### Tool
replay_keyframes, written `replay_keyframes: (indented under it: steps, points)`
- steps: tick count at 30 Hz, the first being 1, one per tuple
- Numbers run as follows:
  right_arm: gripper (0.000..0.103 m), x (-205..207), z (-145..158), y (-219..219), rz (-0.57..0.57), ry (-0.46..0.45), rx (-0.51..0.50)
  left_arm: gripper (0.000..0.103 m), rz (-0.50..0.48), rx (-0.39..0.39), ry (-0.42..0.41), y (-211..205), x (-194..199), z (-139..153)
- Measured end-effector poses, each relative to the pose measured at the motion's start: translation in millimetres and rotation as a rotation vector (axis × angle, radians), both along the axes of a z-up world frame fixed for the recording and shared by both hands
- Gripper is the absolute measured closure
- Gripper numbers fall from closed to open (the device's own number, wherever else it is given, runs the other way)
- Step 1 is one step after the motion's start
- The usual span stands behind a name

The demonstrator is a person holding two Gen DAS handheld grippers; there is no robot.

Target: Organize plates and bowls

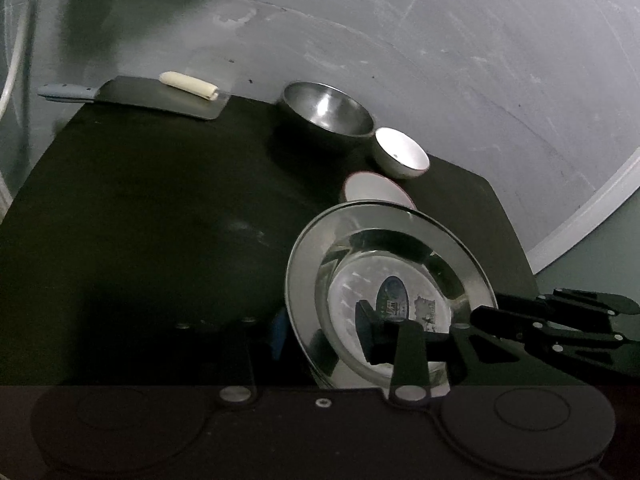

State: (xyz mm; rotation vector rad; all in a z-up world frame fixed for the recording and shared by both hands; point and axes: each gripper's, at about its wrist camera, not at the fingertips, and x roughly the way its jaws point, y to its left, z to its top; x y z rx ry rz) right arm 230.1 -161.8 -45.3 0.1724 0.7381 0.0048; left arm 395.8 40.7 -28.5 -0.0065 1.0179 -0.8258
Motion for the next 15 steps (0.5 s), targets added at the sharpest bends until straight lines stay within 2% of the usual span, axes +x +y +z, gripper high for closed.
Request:
replay_keyframes:
  steps: [15]
  points:
    - [0.076,-14.9,-9.8,-10.8,-0.020,0.068,0.017,0.065,-0.064,0.078,-0.004,-22.0,-13.9,-6.0]
